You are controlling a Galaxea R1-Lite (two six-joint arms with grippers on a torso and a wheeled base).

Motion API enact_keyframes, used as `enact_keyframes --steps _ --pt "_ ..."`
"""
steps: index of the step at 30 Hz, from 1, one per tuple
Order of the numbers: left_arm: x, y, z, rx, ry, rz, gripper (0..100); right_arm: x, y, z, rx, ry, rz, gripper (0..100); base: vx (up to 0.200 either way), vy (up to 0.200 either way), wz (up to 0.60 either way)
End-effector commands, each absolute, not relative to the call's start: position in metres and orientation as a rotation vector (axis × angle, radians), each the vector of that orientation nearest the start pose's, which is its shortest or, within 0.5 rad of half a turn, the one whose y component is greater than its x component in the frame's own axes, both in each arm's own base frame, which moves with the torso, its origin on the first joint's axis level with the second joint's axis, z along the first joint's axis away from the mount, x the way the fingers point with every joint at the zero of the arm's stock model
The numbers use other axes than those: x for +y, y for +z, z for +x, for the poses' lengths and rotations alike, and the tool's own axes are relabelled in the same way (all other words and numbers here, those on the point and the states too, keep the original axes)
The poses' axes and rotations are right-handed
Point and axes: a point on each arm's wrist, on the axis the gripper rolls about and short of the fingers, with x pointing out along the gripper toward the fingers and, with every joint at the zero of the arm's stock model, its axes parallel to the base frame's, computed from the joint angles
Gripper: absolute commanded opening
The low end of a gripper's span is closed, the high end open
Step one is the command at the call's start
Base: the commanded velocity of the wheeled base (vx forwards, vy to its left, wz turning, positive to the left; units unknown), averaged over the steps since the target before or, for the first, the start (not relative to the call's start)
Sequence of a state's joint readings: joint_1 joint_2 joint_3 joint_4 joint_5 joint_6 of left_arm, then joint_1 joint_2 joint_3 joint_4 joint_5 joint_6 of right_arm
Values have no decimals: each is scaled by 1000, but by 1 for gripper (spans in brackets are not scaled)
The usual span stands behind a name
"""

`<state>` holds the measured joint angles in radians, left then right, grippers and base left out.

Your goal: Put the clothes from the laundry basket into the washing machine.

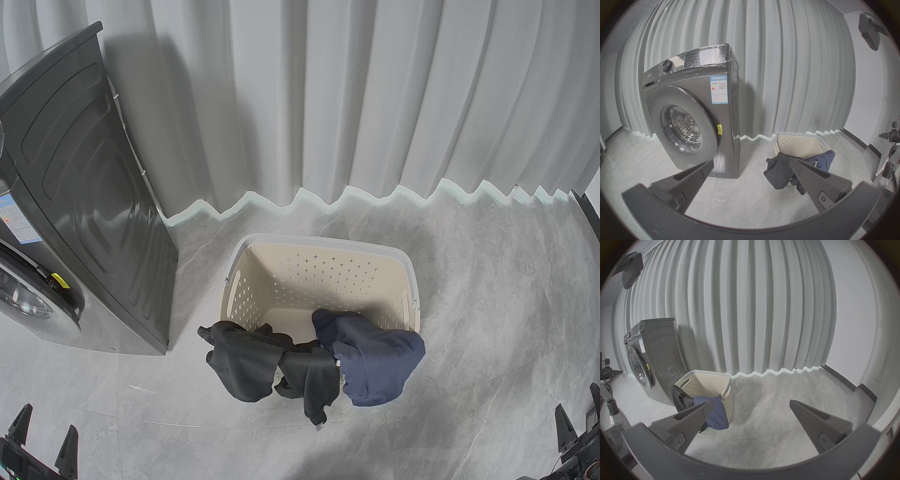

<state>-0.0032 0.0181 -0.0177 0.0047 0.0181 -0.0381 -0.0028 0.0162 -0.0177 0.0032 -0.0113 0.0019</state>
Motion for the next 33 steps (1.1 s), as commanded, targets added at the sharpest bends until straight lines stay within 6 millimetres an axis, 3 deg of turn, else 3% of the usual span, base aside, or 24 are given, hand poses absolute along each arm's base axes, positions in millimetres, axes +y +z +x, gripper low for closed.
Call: enact_keyframes --steps 1,33 --pt "0 76 -23 7 17 -38 100 0 76 -22 17 -12 1 100 0 200 0" --pt "0 76 -23 7 17 -38 100 0 76 -22 17 -14 1 100 0 200 0"
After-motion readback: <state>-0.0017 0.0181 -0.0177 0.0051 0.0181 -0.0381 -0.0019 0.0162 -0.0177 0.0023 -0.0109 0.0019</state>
